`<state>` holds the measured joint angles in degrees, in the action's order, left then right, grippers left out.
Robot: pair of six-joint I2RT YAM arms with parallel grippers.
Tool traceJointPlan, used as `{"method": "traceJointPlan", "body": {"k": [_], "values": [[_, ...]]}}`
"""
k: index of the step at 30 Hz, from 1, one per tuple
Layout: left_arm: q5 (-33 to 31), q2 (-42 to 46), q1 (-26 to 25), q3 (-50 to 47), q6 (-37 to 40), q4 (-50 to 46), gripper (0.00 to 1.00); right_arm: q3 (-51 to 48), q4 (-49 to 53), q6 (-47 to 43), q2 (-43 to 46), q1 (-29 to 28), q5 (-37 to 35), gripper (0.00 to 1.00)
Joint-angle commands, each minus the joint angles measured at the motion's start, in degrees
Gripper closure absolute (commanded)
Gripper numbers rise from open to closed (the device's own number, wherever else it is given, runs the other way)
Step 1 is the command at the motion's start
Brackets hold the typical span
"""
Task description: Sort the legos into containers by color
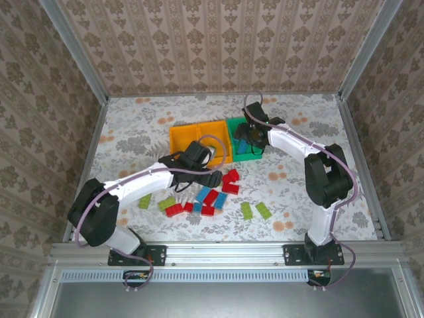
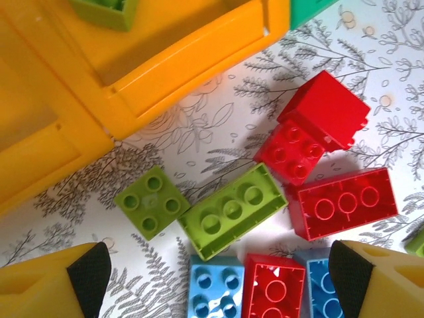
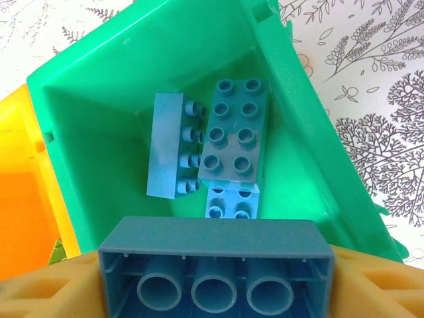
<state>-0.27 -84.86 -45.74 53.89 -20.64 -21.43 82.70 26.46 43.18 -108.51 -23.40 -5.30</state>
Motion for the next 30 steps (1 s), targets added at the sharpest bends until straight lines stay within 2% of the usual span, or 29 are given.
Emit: {"method": "traceJointPlan", "body": {"k": [1,6,10,17,30], "values": [[-2.8,1.7,0.0,-1.0,-2.3,-1.2,0.11,1.9,2.5,-0.4,-1.2,0.3,0.5,0.22],[-3.6,-0.9,0.3,1.1,-5.0,-3.7,0.11,1.6,2.1,-0.5,-0.3,0.1,1.7,0.19],[-2.3,-4.9,1.6,3.2,-10.3,-6.6,0.14,0.9,1.9,-0.8,1.6,-0.3,1.5,0.18],[0.4,-8.1,4.7,2.3,-18.2,-4.1,0.16,-3.2,0.1,-0.7,7.6,-0.8,-0.2,0.17],[1.9,-14.7,6.2,6.8,-19.8,-2.1,0.24,-16.3,1.9,-2.3,18.1,-3.8,-7.6,0.16]]}}
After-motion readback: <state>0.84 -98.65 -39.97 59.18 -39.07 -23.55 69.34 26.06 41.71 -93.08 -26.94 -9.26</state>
